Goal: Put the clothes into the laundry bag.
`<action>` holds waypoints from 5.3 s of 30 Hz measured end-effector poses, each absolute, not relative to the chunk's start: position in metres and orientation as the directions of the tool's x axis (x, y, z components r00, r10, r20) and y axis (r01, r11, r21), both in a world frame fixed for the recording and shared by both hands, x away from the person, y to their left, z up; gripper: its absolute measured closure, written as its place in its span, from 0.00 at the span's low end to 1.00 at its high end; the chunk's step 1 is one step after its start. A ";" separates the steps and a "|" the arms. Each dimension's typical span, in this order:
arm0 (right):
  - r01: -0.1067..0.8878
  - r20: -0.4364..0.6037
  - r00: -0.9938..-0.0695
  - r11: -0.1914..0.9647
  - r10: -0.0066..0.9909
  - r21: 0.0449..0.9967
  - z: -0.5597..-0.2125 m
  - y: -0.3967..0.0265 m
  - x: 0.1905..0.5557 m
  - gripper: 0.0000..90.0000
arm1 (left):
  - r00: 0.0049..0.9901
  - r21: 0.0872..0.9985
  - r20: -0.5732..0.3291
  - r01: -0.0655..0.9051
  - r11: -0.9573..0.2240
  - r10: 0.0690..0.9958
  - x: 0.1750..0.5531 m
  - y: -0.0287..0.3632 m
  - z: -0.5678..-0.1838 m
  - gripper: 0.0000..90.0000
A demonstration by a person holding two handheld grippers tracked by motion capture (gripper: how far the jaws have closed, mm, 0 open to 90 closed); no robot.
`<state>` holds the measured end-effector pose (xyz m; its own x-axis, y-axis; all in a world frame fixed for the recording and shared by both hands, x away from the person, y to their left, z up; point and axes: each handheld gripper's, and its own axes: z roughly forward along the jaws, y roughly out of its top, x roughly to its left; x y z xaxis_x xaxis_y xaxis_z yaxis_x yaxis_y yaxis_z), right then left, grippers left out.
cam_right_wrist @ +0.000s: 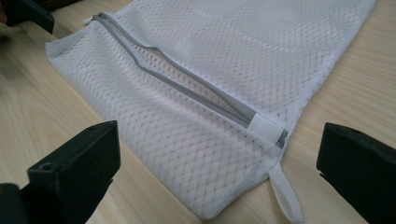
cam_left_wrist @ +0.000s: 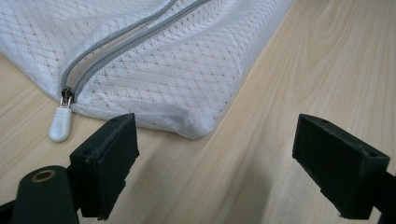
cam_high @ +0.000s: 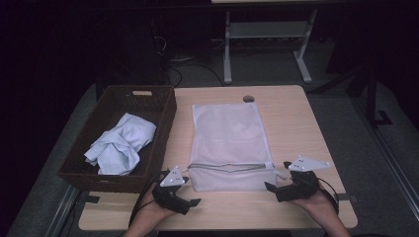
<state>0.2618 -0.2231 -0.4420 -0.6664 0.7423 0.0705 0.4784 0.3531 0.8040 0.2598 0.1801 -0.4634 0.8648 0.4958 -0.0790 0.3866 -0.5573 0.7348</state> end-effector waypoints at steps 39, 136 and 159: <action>0.525 0.110 -0.631 0.318 0.768 0.789 -0.425 -0.209 0.338 0.18 | 0.859 0.736 -0.105 0.406 -0.542 0.500 0.260 0.181 -0.464 0.15; 0.756 -0.020 -0.441 0.384 0.897 0.530 -0.456 -0.285 0.372 1.00 | 0.854 0.735 -0.102 0.411 -0.540 0.511 0.257 0.183 -0.464 0.16; 0.793 -0.038 -0.313 0.283 0.949 0.540 -0.458 -0.330 0.363 1.00 | 0.855 0.735 -0.102 0.410 -0.541 0.509 0.257 0.183 -0.464 0.16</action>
<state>0.3627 -0.3304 -0.4577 -0.3134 0.9489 -0.0380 0.7928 0.2834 0.5396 0.2569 0.1825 -0.4642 0.8546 0.5091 -0.1019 0.4097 -0.5408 0.7346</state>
